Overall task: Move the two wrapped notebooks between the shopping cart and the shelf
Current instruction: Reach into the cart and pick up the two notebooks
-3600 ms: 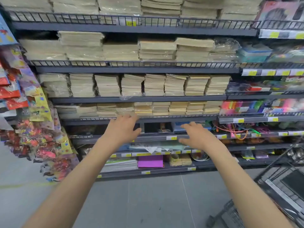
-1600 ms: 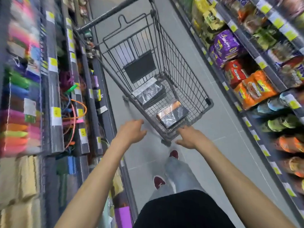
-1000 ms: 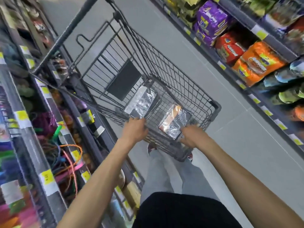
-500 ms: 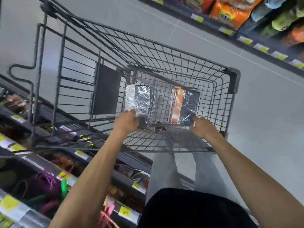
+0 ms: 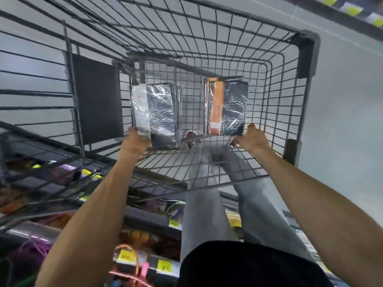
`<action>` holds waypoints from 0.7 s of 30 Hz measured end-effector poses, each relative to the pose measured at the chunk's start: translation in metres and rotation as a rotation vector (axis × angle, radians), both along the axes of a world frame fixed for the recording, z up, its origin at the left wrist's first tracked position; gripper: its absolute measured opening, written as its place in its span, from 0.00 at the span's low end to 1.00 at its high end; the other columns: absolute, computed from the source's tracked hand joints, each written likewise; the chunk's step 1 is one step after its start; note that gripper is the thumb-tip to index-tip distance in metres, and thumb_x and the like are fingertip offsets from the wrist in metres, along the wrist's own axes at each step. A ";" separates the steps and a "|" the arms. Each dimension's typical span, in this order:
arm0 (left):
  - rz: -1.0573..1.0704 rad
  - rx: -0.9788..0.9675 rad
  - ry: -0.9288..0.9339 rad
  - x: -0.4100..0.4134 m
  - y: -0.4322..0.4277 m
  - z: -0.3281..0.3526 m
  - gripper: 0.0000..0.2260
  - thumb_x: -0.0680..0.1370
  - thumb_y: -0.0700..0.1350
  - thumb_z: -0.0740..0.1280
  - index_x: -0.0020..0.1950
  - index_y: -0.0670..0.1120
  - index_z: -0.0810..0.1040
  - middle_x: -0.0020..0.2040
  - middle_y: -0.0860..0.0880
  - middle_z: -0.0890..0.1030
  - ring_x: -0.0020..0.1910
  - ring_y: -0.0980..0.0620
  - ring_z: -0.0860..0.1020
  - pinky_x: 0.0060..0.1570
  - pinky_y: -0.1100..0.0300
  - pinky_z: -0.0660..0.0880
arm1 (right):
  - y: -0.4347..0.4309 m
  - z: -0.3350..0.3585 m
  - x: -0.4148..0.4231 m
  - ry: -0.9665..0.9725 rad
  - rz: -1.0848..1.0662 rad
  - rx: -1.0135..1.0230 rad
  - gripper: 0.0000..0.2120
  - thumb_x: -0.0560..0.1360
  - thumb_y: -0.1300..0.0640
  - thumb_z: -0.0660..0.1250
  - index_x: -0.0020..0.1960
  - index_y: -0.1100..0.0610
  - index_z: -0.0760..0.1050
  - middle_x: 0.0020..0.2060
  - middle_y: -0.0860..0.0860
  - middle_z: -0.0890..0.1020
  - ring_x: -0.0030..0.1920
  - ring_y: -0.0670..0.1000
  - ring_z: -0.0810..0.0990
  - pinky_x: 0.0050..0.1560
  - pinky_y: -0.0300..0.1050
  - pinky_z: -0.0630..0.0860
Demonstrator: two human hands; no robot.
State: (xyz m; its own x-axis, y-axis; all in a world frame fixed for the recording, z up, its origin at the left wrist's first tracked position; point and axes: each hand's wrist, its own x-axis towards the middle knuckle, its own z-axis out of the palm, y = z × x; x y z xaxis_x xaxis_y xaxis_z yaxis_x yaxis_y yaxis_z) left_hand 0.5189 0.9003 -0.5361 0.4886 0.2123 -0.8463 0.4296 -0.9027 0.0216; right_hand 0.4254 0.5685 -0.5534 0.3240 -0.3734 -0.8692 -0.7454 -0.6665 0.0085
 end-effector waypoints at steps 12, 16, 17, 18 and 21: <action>0.178 0.047 0.036 -0.002 -0.001 -0.029 0.35 0.75 0.47 0.75 0.74 0.37 0.61 0.68 0.38 0.72 0.67 0.39 0.73 0.67 0.50 0.69 | 0.001 -0.047 -0.006 -0.119 -0.128 -0.072 0.33 0.71 0.35 0.71 0.57 0.65 0.75 0.49 0.58 0.82 0.54 0.59 0.82 0.39 0.43 0.72; 0.277 0.060 0.018 -0.001 0.005 -0.033 0.34 0.74 0.46 0.76 0.72 0.37 0.63 0.67 0.38 0.74 0.63 0.41 0.75 0.65 0.52 0.71 | -0.004 -0.051 -0.009 -0.118 -0.171 -0.057 0.33 0.69 0.33 0.72 0.51 0.64 0.79 0.37 0.51 0.78 0.45 0.53 0.83 0.25 0.37 0.62; 0.298 0.078 0.006 0.000 0.006 -0.035 0.32 0.74 0.45 0.76 0.71 0.37 0.64 0.66 0.38 0.74 0.64 0.40 0.75 0.64 0.53 0.72 | -0.005 -0.050 -0.009 -0.123 -0.190 -0.056 0.32 0.68 0.34 0.73 0.51 0.64 0.79 0.39 0.52 0.79 0.46 0.53 0.82 0.26 0.38 0.62; 0.325 0.082 -0.002 0.000 0.008 -0.037 0.30 0.74 0.45 0.76 0.70 0.37 0.66 0.64 0.39 0.76 0.64 0.40 0.75 0.62 0.55 0.72 | -0.006 -0.048 -0.008 -0.130 -0.205 -0.050 0.32 0.68 0.35 0.74 0.52 0.64 0.79 0.41 0.54 0.80 0.46 0.53 0.81 0.29 0.39 0.64; 0.382 0.036 0.049 -0.001 0.020 -0.050 0.37 0.64 0.59 0.80 0.63 0.37 0.75 0.59 0.40 0.81 0.57 0.41 0.80 0.59 0.53 0.77 | -0.005 -0.041 -0.005 -0.141 -0.210 -0.021 0.29 0.70 0.38 0.74 0.52 0.64 0.78 0.42 0.53 0.78 0.45 0.51 0.77 0.39 0.41 0.67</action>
State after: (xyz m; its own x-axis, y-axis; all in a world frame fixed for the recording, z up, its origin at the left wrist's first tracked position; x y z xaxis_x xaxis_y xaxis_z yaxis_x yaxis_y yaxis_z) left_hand 0.5182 0.9208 -0.5860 0.3277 0.4013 -0.8553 0.7352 -0.6769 -0.0359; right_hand 0.4205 0.5638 -0.5946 0.3548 -0.4630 -0.8122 -0.8622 -0.4979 -0.0928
